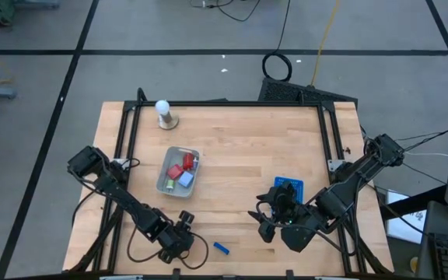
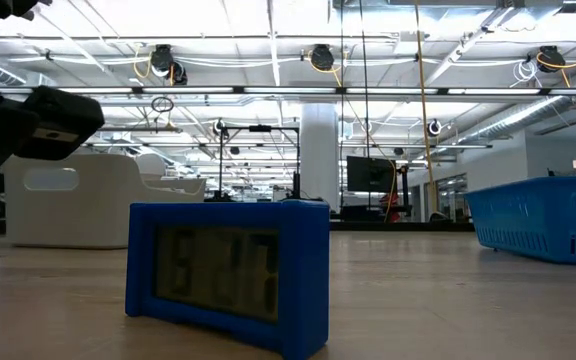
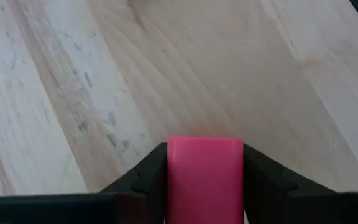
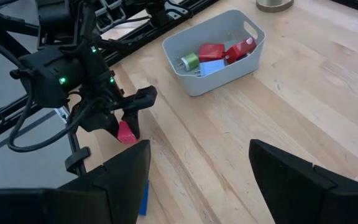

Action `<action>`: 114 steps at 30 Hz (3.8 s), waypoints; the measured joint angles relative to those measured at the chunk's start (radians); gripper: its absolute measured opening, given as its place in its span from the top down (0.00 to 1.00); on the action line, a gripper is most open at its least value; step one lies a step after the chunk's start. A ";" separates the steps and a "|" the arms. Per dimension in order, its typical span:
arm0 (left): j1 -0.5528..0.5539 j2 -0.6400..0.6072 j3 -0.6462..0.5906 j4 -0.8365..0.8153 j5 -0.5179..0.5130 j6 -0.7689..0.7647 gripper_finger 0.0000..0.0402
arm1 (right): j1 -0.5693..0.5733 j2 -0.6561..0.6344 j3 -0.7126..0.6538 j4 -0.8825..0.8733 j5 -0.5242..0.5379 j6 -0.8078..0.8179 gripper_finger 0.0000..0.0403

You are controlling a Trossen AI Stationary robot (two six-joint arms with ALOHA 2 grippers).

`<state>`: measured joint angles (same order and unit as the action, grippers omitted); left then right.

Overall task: Pick & Place Office items
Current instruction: Put the pink charger adapter into the gray bin, then put the blue digital clock into the blue bin

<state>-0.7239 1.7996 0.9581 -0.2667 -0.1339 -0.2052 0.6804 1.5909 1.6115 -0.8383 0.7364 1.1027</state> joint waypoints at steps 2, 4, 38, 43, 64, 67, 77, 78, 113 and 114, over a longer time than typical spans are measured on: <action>0.002 0.000 0.000 0.000 0.006 0.013 0.63 | 0.000 0.000 0.000 0.000 0.000 0.000 0.34; 0.002 0.000 0.000 0.000 0.006 0.018 0.63 | 0.000 0.000 0.000 0.000 0.000 0.000 0.34; 0.193 -0.103 0.521 -0.576 -0.104 -0.101 0.63 | 0.016 0.000 0.000 0.048 -0.030 -0.101 0.34; 0.295 -0.247 0.469 -0.607 -0.112 -0.131 0.63 | 0.045 0.000 0.000 0.046 -0.031 -0.102 0.34; 0.575 -0.629 -0.050 -0.535 -0.015 -0.156 0.63 | 0.066 0.000 0.000 0.042 -0.028 -0.094 0.34; 0.620 -0.653 -0.107 -0.499 0.009 -0.140 0.63 | 0.059 0.000 0.000 0.045 -0.024 -0.094 0.34; 0.762 -0.670 -0.230 -0.431 0.121 -0.021 0.63 | 0.029 0.000 0.000 0.063 -0.025 -0.093 0.34; 0.775 -0.670 -0.235 -0.416 0.134 -0.009 0.63 | 0.025 0.000 0.000 0.064 -0.025 -0.093 0.34; 0.985 -0.669 -0.241 -0.358 0.212 0.075 0.20 | -0.007 0.000 0.000 0.085 -0.026 -0.092 0.34; 0.983 -0.669 -0.241 -0.358 0.212 0.062 0.21 | -0.007 0.000 0.000 0.090 -0.026 -0.092 0.34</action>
<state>0.2589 1.1301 0.7166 -0.6247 0.0784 -0.1436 0.6735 1.5909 1.6119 -0.7481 0.7105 1.0103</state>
